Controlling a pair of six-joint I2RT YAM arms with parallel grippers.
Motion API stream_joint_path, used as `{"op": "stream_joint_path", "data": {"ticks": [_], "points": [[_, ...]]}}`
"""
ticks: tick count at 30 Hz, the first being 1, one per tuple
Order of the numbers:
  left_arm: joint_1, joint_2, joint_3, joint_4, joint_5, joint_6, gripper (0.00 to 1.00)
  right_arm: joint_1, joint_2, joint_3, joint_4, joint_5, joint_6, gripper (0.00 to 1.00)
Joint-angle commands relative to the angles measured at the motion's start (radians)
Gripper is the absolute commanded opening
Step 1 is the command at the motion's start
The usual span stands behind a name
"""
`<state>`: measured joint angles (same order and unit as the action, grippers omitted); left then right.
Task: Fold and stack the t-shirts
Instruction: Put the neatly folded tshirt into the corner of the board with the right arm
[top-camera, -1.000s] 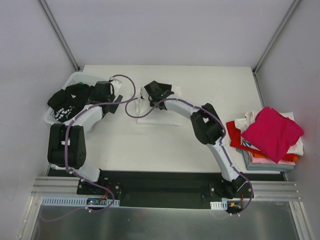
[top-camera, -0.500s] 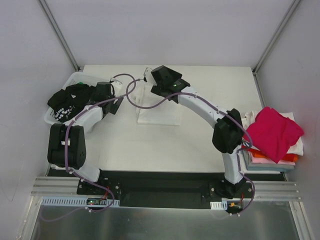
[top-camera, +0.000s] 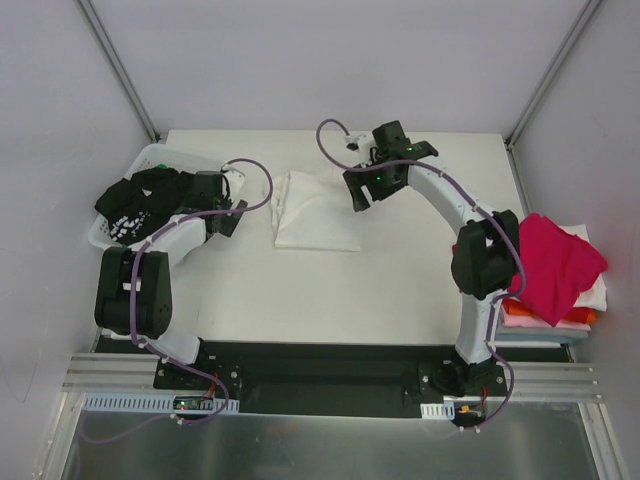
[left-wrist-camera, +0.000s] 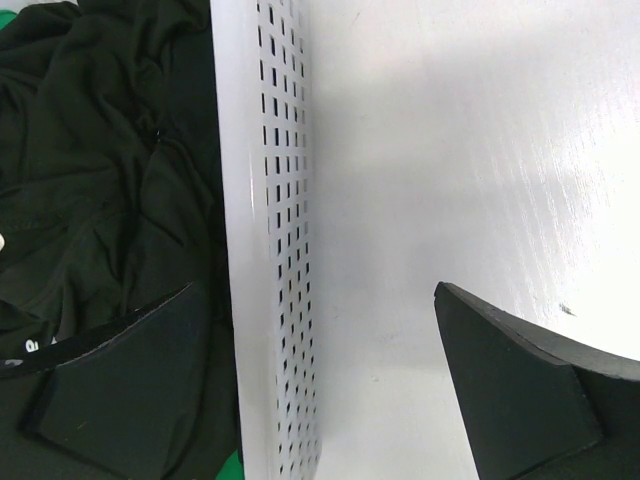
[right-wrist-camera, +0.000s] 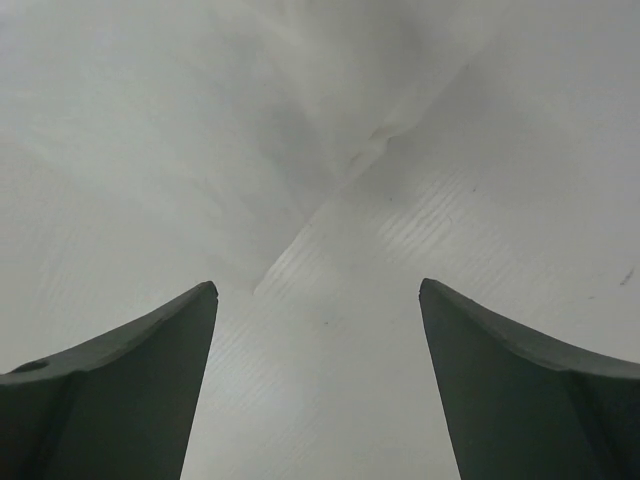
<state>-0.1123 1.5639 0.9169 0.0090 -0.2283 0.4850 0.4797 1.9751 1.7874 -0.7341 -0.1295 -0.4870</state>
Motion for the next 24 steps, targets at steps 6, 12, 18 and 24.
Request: {"op": "stream_joint_path", "data": {"ticks": [6, 12, 18, 24], "points": [[-0.010, -0.053, -0.010, -0.004, 0.009, -0.016, 0.99, -0.144, 0.135, 0.104, -0.053, -0.495, 0.175, 0.86], [-0.015, -0.059, -0.012, -0.004, 0.001, -0.017, 0.99, -0.216, 0.280, 0.182, -0.071, -0.653, 0.229, 0.86], [-0.015, -0.061, -0.013, -0.004, -0.003, -0.016, 0.99, -0.256, 0.327, 0.208, -0.070, -0.674, 0.252, 0.86], [-0.017, -0.047, -0.007, -0.004, 0.000, -0.025, 0.99, -0.277, 0.369, 0.257, -0.074, -0.694, 0.266, 0.87]]}}
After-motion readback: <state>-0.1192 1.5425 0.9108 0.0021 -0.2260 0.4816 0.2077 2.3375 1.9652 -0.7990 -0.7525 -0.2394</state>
